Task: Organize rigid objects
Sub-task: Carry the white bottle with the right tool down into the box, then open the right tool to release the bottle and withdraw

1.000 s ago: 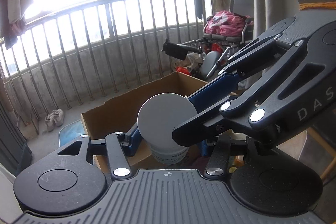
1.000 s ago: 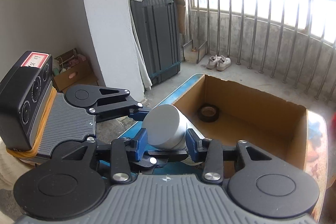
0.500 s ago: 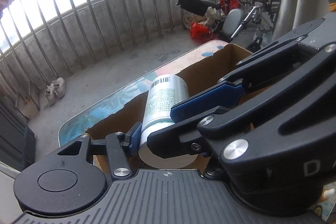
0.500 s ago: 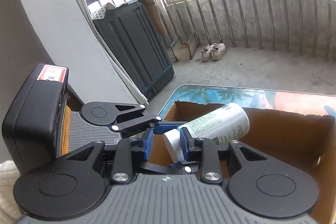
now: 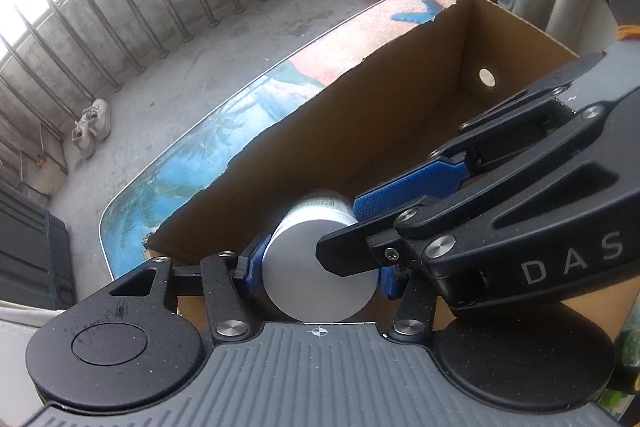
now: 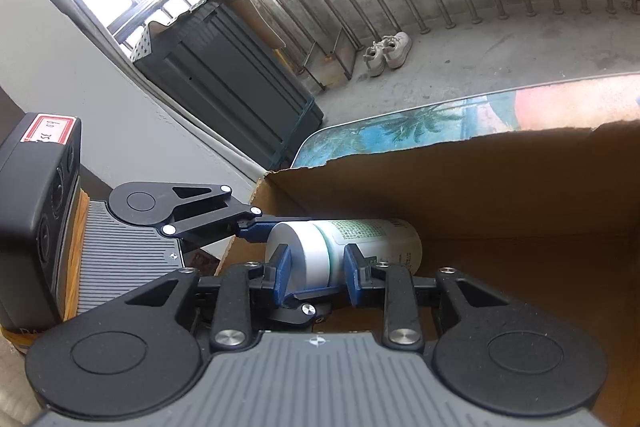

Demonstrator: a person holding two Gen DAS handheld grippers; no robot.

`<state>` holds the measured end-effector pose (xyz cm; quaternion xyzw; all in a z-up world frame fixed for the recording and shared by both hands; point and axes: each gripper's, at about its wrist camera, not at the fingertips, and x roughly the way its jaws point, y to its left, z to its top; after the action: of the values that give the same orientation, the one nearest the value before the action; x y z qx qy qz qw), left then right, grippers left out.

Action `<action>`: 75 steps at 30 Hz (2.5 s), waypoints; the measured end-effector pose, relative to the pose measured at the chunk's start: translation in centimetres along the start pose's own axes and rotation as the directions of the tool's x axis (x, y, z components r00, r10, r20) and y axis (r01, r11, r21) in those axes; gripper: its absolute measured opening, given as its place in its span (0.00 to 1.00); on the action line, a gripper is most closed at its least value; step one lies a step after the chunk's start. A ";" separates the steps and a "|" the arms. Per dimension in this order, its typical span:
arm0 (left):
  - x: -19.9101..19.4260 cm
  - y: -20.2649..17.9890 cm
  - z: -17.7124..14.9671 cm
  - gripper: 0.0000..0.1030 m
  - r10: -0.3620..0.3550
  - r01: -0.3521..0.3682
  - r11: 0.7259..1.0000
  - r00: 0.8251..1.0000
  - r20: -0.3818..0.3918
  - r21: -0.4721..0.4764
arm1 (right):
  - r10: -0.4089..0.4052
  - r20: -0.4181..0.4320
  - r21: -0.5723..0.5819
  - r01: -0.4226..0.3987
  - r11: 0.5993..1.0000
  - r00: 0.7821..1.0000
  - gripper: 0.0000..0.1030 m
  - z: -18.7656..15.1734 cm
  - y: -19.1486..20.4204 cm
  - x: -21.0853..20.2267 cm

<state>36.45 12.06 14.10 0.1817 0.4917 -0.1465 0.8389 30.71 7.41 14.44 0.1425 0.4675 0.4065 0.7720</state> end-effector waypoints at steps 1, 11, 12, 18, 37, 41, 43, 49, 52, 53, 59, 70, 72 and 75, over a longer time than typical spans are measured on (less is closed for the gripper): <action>0.1 0.0 0.1 0.52 0.000 0.000 1.000 1.000 0.002 -0.012 | 0.004 0.001 0.041 -0.004 0.999 1.000 0.32 0.1 -0.5 0.0; 0.5 -0.7 1.6 0.57 0.050 -0.050 0.999 0.999 0.012 0.008 | 0.059 0.062 0.144 -0.068 0.987 0.996 0.34 0.3 -3.6 0.2; 0.5 -1.1 1.6 0.59 0.069 -0.070 0.997 0.997 0.027 0.025 | 0.059 0.065 0.145 -0.068 0.987 0.996 0.34 0.3 -3.6 0.3; -0.2 -3.4 1.4 0.93 0.135 -0.144 0.982 0.987 0.086 0.121 | 0.035 0.087 0.157 -0.049 0.986 0.996 0.35 0.4 -3.9 0.0; 1.8 -2.6 0.2 0.29 0.198 -0.199 0.971 0.980 0.020 0.136 | 0.039 0.121 0.186 -0.061 0.981 0.992 0.37 -0.1 -5.1 0.4; 1.8 -2.4 0.0 0.31 0.202 -0.203 0.972 0.979 0.022 0.118 | 0.039 0.118 0.187 -0.061 0.980 0.992 0.37 0.0 -5.1 0.4; 1.5 -2.2 0.0 0.33 0.181 -0.183 0.979 0.983 0.028 0.085 | 0.042 0.113 0.185 -0.062 0.981 0.993 0.37 -0.2 -5.2 0.3; 0.0 -4.0 -0.4 0.63 0.225 -0.232 0.963 0.972 0.066 0.136 | -0.001 0.101 0.195 -0.019 0.981 0.995 0.44 -0.1 -4.8 -0.1; -1.7 -5.3 -1.5 0.78 0.252 -0.266 0.949 0.962 0.100 0.169 | -0.028 0.113 0.124 0.014 0.992 0.993 0.58 -0.2 -3.6 -0.7; -2.5 -5.8 -2.0 0.81 0.266 -0.285 0.941 0.956 0.120 0.184 | -0.040 0.110 0.107 0.028 0.994 0.993 0.58 -0.2 -3.1 -1.0; -9.6 -9.0 -6.9 0.83 0.212 -0.269 0.948 0.931 0.298 0.167 | -0.032 0.151 0.102 0.017 0.995 0.988 0.58 -1.3 -1.9 -4.7; -8.6 -15.5 -19.9 0.94 -0.204 0.212 0.977 0.915 0.347 0.016 | -0.008 0.235 -0.120 0.037 0.992 0.972 0.57 -12.6 0.2 -16.7; -7.4 -16.6 -21.1 0.93 -0.162 0.183 0.983 0.915 0.368 -0.022 | -0.062 0.357 -0.133 0.116 0.984 0.932 0.57 -15.9 0.5 -18.4; -5.6 -16.4 -21.6 0.90 -0.164 0.210 0.975 0.898 0.408 -0.071 | -0.049 0.406 -0.147 0.118 0.982 0.913 0.57 -19.3 0.7 -19.1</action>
<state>10.13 7.51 6.65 0.0521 0.3326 -0.2324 0.9125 9.75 -9.73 16.34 0.1365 0.2692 0.3733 0.8772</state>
